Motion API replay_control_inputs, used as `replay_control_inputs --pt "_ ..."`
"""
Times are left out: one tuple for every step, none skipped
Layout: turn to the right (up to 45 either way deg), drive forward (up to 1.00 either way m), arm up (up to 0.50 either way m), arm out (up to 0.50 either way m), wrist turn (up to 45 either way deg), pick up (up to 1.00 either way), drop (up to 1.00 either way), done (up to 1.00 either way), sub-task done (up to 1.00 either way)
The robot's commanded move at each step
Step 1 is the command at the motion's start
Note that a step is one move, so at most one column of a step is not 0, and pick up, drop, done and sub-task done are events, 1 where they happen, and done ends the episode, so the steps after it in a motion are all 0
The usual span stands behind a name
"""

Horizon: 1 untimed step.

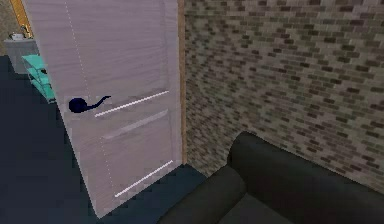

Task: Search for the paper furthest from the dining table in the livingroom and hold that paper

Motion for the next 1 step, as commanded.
replay_control_inputs --pt "0.0 0.00 0.00 0.00 0.0 1.00 0.00 0.00 0.00"
